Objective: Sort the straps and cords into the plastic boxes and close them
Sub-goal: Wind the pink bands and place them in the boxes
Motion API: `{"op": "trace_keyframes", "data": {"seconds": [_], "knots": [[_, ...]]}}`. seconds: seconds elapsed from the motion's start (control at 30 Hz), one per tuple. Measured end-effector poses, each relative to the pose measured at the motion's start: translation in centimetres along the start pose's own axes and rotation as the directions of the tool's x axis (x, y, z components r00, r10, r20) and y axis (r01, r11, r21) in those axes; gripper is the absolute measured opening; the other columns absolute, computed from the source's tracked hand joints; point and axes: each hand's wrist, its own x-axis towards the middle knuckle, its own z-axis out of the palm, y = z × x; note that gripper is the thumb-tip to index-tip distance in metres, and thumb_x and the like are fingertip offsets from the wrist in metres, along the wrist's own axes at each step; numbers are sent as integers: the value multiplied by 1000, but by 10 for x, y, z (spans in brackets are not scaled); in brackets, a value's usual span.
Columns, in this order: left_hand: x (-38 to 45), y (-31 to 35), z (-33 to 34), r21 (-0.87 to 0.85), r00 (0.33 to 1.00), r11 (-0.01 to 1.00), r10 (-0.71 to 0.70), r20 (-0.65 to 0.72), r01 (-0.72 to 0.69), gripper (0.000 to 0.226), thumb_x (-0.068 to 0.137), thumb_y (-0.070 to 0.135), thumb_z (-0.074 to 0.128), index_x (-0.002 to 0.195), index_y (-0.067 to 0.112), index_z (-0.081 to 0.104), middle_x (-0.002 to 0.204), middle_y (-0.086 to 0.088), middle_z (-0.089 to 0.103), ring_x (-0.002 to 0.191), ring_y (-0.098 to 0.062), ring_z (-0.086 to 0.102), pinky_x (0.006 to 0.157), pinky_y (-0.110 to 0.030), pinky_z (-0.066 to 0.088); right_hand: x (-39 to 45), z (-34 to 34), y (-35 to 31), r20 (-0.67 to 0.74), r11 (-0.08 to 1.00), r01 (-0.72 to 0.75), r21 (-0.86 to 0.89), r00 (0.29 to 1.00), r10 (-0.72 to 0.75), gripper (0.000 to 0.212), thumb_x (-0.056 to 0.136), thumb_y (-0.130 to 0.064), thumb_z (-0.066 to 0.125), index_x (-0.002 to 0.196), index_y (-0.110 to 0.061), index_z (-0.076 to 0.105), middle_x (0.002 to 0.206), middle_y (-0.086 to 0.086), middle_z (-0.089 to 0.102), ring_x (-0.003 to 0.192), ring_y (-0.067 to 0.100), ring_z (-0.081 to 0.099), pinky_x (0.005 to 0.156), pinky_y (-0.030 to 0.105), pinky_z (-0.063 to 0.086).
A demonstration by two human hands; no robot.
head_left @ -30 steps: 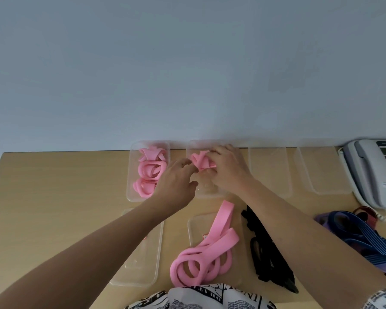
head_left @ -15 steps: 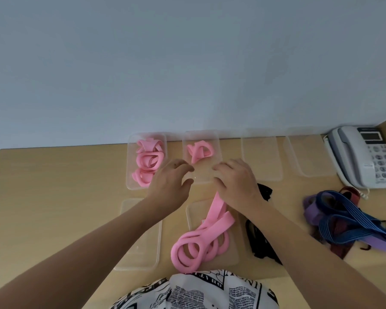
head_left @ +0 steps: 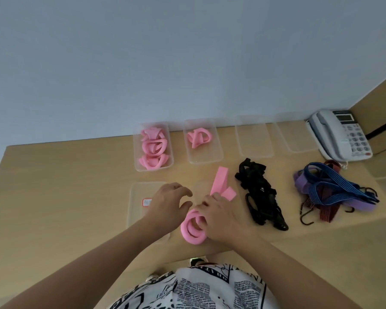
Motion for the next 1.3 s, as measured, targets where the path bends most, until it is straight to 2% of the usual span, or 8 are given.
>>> {"op": "trace_keyframes", "data": {"seconds": [0.2,0.3,0.4,0.57,0.73,0.83,0.93,1.3], "knots": [[-16,-1,-20,6,999,1000,21,30,-21,26,90,14,67,115,18,74,114,-1,70,113,-23,60,97,-29,42,-14,-11,-16,-145,996,-60,62,987,68,4,86,-17,62,90,-18,59,91,-1,61,84,21,49,74,37,43],[-17,6,-32,-41,1000,999,13,20,-12,26,93,19,65,117,22,72,113,4,68,111,-18,59,90,-26,41,-22,-28,-21,-210,976,-148,161,961,180,26,82,-16,67,105,-21,60,100,-8,56,94,15,44,84,34,40],[-16,17,-42,-98,1000,995,15,3,-15,28,94,29,65,121,24,69,113,5,67,108,-16,60,85,-24,40,-24,-55,-25,-304,963,-187,192,922,240,23,94,-17,58,116,-15,66,108,2,60,99,17,42,91,34,39],[-7,41,-70,-278,1000,961,-4,31,12,51,92,39,70,138,27,52,123,7,62,107,-14,61,91,-32,49,-30,-117,-39,-439,855,-191,482,792,424,11,94,-10,63,100,-15,71,93,-4,64,86,13,55,75,30,44],[11,88,-114,-694,980,709,12,196,130,45,92,29,73,133,19,55,119,-4,69,105,-19,69,90,-40,60,-41,-185,-58,-479,686,-43,727,683,551,12,93,-14,68,91,-25,70,85,-10,70,81,4,65,72,20,51],[14,118,-138,-851,971,510,110,211,127,27,99,24,65,122,9,62,114,-16,74,102,-30,74,88,-39,61,-48,-217,-65,-431,526,82,847,686,587,6,93,-7,67,93,-12,70,93,10,73,85,25,72,74,37,61],[12,143,-158,-921,980,385,148,133,67,24,101,20,62,115,1,64,100,-21,76,93,-39,75,74,-35,62,-54,-240,-69,-396,402,177,898,722,567,2,92,-3,67,92,-5,67,93,21,71,74,24,72,63,31,59],[15,215,-174,-794,987,587,68,-145,-157,14,100,16,62,108,18,74,89,-24,71,66,-27,66,58,-30,57,-75,-305,-32,-475,303,372,877,765,436,26,95,-6,63,107,-25,76,85,12,75,74,22,71,65,31,58]]}}
